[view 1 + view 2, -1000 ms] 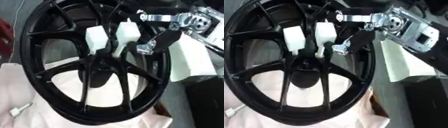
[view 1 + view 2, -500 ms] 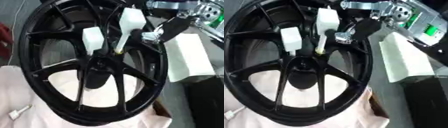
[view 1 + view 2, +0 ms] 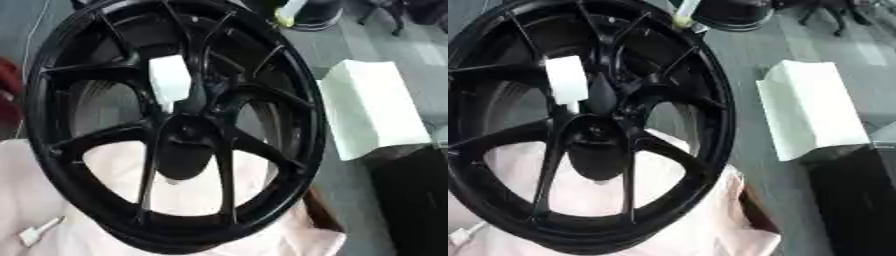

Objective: Pull the pin out of the wheel hub.

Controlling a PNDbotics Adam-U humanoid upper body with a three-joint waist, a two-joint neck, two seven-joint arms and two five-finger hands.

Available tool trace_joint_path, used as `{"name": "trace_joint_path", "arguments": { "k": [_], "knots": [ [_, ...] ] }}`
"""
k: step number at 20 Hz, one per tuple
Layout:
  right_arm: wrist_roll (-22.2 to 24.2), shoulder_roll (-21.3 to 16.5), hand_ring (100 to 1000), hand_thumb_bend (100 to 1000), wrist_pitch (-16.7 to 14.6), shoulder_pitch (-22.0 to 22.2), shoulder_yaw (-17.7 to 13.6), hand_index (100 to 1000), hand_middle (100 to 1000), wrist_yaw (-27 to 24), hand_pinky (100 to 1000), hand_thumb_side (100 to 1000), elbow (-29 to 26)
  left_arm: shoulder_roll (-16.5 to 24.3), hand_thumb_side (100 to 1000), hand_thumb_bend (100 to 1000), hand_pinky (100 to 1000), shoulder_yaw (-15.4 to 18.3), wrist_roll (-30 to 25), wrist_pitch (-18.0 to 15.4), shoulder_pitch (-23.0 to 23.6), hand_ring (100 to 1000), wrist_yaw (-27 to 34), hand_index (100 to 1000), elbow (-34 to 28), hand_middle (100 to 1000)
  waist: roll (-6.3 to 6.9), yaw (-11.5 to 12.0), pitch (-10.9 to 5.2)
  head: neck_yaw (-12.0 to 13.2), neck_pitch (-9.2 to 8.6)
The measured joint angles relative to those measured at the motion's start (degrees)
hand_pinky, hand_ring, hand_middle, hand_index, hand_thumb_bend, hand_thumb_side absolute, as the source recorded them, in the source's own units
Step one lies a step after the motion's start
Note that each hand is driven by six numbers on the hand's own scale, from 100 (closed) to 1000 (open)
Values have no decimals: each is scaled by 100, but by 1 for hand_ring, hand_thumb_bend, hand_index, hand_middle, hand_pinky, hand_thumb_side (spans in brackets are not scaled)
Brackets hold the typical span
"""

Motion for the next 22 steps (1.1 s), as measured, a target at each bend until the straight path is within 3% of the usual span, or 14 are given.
{"name": "trace_joint_path", "arguments": {
  "k": [4,6,8,12,17,19,20,22],
  "knots": [
    [-892,350,728,100,-56,1068,-820,610,418,31,700,282,0,1,849,171,748,61,72,-6,24,688,-14,849,0,643,127,-136,1,157,-45],
    [-1255,641,728,100,-126,1601,-1184,609,422,332,717,206,0,2,842,164,748,89,112,-16,23,687,-31,848,0,643,219,-195,1,235,-59],
    [-1555,978,727,100,-193,2060,-1471,610,422,822,727,203,0,3,837,159,748,110,156,-29,20,687,-44,848,0,642,345,-224,3,313,-83],
    [-1919,1661,730,100,-375,2602,-1762,615,430,1724,752,165,1,5,825,145,748,148,242,-57,-7,686,-56,847,0,642,593,-255,20,447,-138],
    [-2172,2359,735,100,-403,2876,-1814,642,460,2675,765,135,2,5,823,139,748,168,298,-70,-33,685,-60,847,0,641,795,-247,68,542,-203],
    [-2258,2630,779,100,-332,2933,-1803,734,553,3015,778,100,2,4,824,136,748,181,318,-67,-34,684,-60,847,0,641,861,-251,92,563,-214],
    [-2298,2771,838,100,-274,2950,-1775,833,689,3176,803,168,2,4,824,135,747,192,329,-65,-34,684,-60,847,0,640,893,-258,106,570,-230],
    [-2312,3036,964,100,-137,2948,-1697,947,909,3504,848,279,3,2,824,133,747,196,338,-63,-38,684,-60,847,0,640,946,-263,136,590,-254]
  ]
}}
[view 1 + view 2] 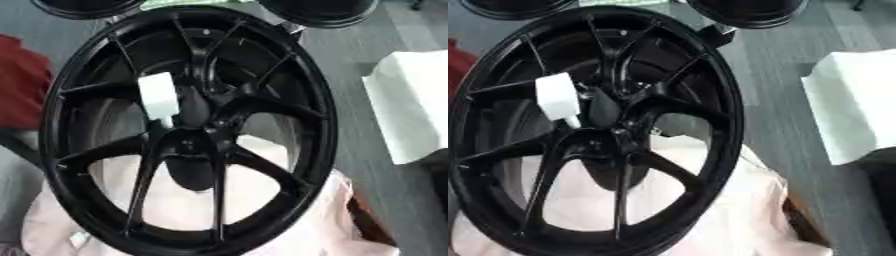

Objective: Pull the pin out of the wheel hub.

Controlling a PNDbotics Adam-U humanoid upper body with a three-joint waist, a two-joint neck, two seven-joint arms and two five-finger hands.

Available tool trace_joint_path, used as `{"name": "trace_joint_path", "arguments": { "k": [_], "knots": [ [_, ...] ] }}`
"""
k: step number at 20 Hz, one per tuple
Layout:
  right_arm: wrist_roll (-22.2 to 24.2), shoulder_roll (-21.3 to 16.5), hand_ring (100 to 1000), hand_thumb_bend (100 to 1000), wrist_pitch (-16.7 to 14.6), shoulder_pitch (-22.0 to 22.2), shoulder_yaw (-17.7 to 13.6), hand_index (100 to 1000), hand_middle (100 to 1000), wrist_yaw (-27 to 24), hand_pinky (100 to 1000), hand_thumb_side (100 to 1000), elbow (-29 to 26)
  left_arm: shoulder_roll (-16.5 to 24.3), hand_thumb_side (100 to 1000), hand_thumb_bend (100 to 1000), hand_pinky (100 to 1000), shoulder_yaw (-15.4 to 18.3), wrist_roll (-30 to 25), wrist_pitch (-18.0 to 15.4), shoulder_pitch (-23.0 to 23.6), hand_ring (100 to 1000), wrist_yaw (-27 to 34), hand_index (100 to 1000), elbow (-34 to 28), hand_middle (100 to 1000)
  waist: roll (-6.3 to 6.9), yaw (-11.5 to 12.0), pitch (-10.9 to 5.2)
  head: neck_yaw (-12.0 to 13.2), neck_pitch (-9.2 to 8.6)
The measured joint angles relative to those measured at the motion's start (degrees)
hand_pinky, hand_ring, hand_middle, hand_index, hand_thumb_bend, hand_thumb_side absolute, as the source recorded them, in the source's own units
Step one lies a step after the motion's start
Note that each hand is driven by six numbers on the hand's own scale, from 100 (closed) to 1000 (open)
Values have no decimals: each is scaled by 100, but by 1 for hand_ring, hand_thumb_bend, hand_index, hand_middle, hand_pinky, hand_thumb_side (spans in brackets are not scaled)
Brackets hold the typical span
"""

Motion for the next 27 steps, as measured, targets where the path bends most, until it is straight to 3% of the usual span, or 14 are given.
{"name": "trace_joint_path", "arguments": {
  "k": [2,6,11,12,16,22,27],
  "knots": [
    [39,264,989,100,156,-23,85,969,947,292,858,327,0,-1,823,132,747,0,3,1,-12,683,0,847,0,640,26,4,20,12,0],
    [-16,626,987,100,317,-107,145,970,945,414,858,261,1,-1,826,133,747,1,4,2,-34,684,0,848,0,641,53,-4,43,-14,0],
    [-157,764,970,100,267,-109,146,962,922,309,845,236,1,-1,828,133,747,1,7,5,-35,683,0,847,0,640,51,-46,53,-32,0],
    [-190,779,959,100,234,-111,145,956,911,267,836,237,1,-1,828,133,747,1,8,6,-35,683,0,847,0,640,50,-53,60,-32,0],
    [-528,785,883,100,28,-169,140,922,828,9,793,399,1,-1,828,133,746,1,8,6,-35,683,0,847,0,640,39,-69,76,-33,0],
    [-1172,785,835,100,-513,-209,206,893,764,-433,788,404,1,-1,828,135,746,1,6,4,-39,683,0,847,0,641,11,-85,79,-64,0],
    [-1384,785,829,100,-807,-211,261,882,752,-502,796,379,1,-1,827,135,746,1,0,-2,-44,682,0,846,0,641,-29,-85,80,-75,1]
  ]
}}
